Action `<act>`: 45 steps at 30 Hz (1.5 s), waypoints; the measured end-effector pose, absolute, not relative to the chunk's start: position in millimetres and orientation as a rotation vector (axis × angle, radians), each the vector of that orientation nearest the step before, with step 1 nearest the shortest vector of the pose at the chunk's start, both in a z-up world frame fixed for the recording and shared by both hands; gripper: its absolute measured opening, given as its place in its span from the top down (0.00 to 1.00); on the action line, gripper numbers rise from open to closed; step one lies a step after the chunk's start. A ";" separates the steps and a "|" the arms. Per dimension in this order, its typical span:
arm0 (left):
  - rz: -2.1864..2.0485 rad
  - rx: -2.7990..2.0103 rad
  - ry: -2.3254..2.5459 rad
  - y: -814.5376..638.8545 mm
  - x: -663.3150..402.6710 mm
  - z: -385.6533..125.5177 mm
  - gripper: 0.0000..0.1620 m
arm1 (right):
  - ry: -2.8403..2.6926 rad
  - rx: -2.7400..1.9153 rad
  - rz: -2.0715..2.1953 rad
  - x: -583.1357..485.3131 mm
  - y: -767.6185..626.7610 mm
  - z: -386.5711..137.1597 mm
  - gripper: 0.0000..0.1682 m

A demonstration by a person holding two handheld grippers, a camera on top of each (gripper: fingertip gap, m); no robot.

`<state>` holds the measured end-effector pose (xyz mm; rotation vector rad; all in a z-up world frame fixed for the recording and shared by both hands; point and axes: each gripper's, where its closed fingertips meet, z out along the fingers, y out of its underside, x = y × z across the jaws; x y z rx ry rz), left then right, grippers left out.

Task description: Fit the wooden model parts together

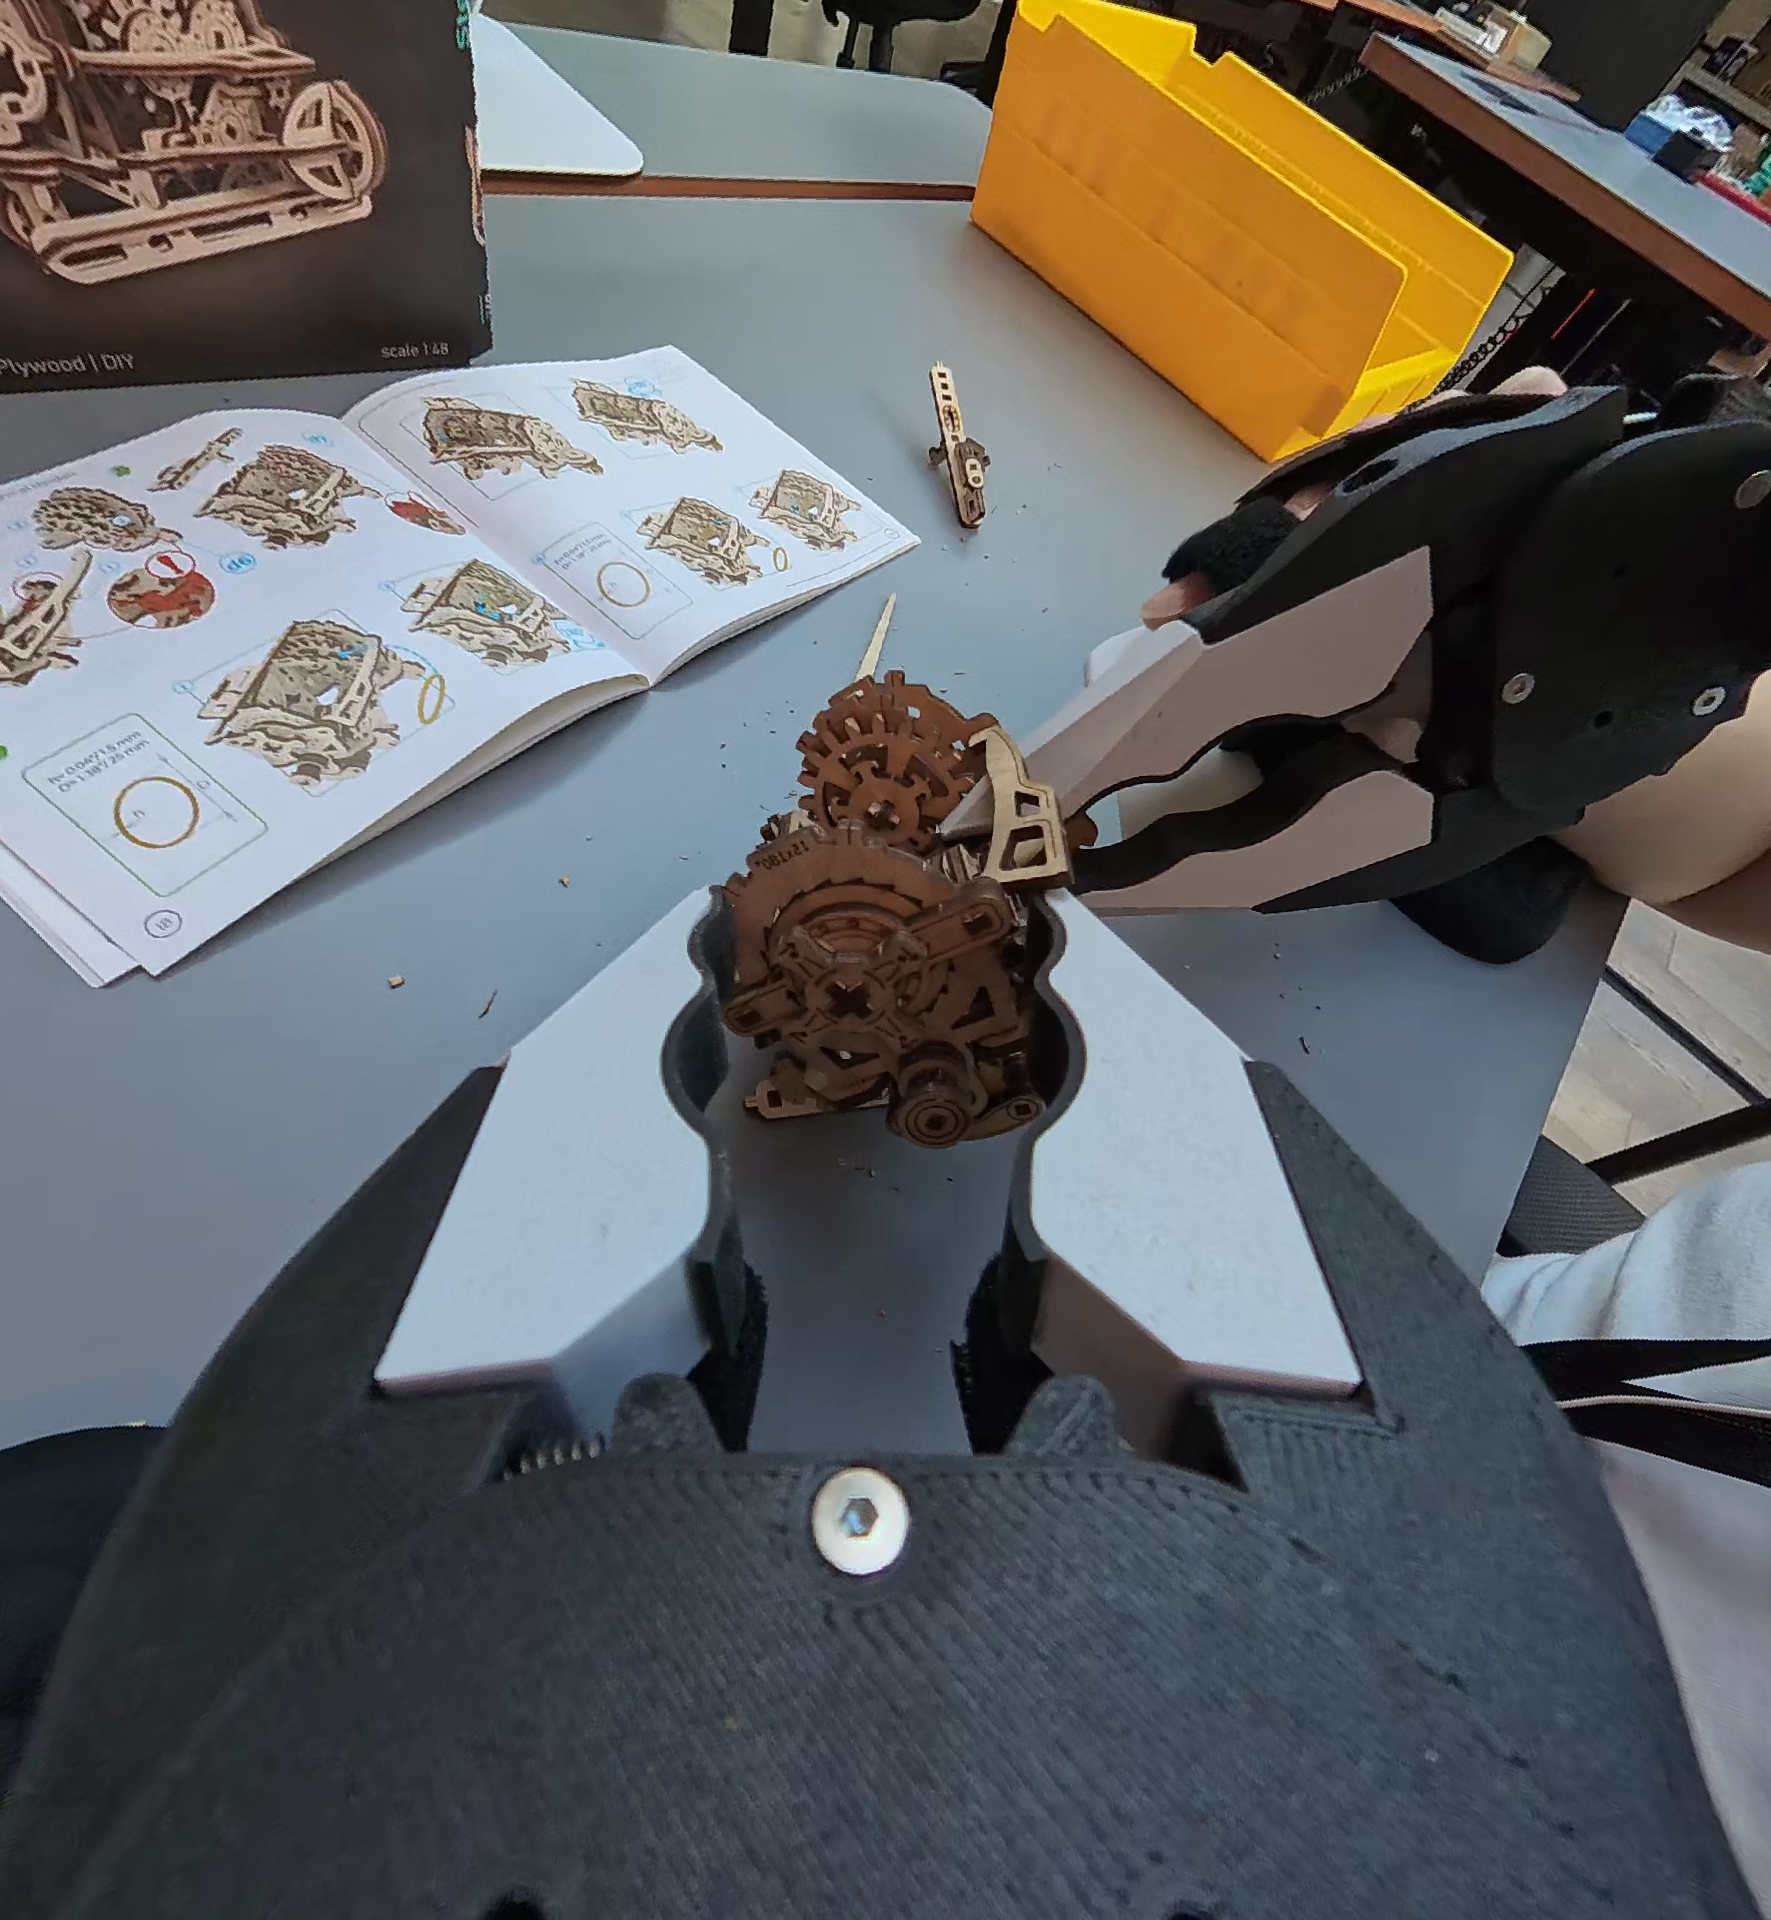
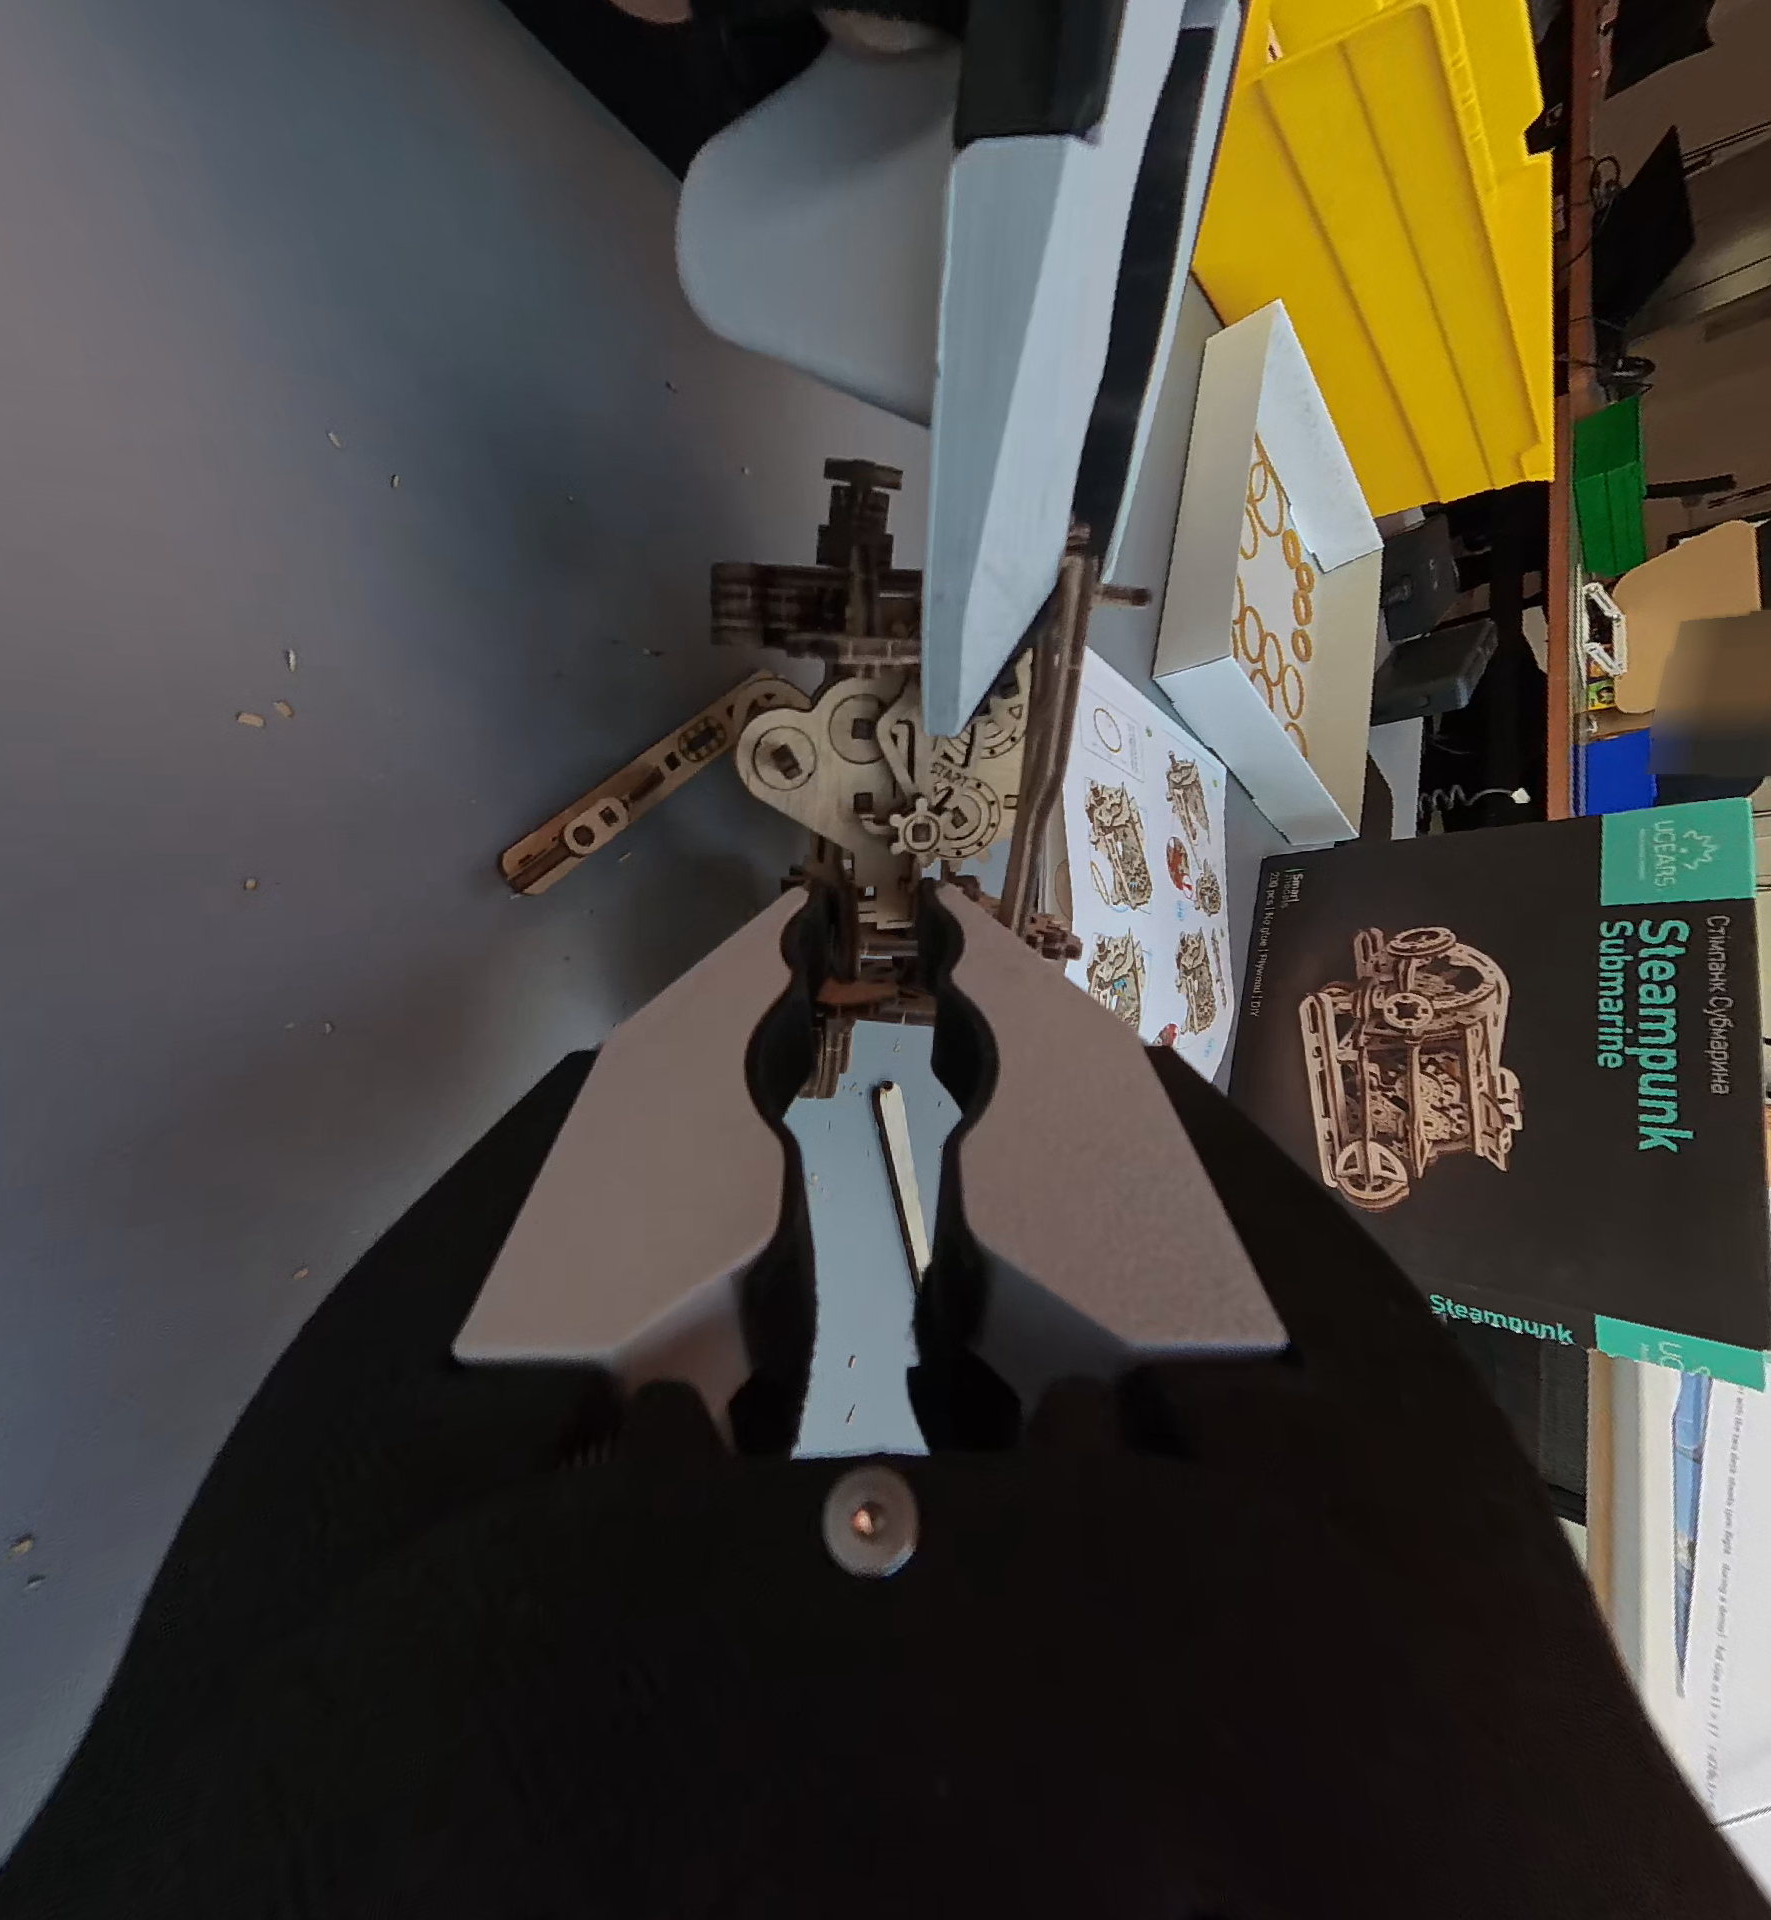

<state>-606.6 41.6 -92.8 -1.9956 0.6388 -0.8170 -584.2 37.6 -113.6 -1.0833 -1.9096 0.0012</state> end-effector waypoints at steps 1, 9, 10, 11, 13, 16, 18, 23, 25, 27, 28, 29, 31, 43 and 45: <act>-0.814 -1.997 0.642 41.6 -606.4 -92.9 0.66 | -1.910 -1.080 -0.001 -584.0 37.4 -113.6 0.91; -0.785 -1.995 0.656 42.3 -604.2 -91.9 0.67 | -1.865 -1.146 0.029 -582.5 37.4 -113.9 0.92; -0.786 -1.996 0.657 42.5 -603.6 -91.7 0.67 | -1.861 -1.150 0.029 -582.1 37.4 -114.0 0.92; -0.786 -1.996 0.660 42.9 -603.0 -91.4 0.67 | -1.860 -1.150 0.026 -581.7 37.4 -114.1 0.92; -0.781 -1.999 0.667 43.4 -601.9 -91.1 0.67 | -1.863 -1.152 0.015 -580.8 37.6 -114.4 0.92; -0.772 -2.004 0.682 42.9 -602.3 -91.5 0.67 | -1.865 -1.143 0.012 -580.8 37.2 -114.8 0.91; -0.769 -2.005 0.684 42.3 -603.1 -91.9 0.67 | -1.876 -1.130 0.007 -581.3 37.0 -114.6 0.91; -0.773 -2.002 0.698 41.8 -604.5 -92.4 0.67 | -1.885 -1.127 0.002 -582.3 36.4 -114.4 0.91; -0.764 -1.996 0.716 41.8 -605.2 -92.5 0.67 | -1.880 -1.132 0.009 -582.5 36.2 -114.3 0.91; -0.764 -1.995 0.722 41.9 -605.4 -92.7 0.67 | -1.878 -1.137 0.020 -582.4 36.2 -114.2 0.91; -0.766 -1.995 0.723 42.0 -605.2 -92.7 0.67 | -1.879 -1.138 0.024 -582.3 36.2 -114.1 0.91; -0.767 -1.995 0.722 42.3 -605.1 -92.6 0.67 | -1.877 -1.141 0.029 -582.2 36.5 -114.0 0.91; -0.767 -1.994 0.720 43.2 -605.0 -92.1 0.67 | -1.858 -1.173 0.056 -582.3 36.9 -113.7 0.91; -0.739 -1.991 0.745 43.9 -602.4 -90.7 0.67 | -1.839 -1.197 0.047 -580.5 36.2 -114.7 0.92; -0.736 -1.992 0.749 43.7 -602.4 -90.7 0.67 | -1.837 -1.192 0.029 -580.6 35.9 -115.0 0.92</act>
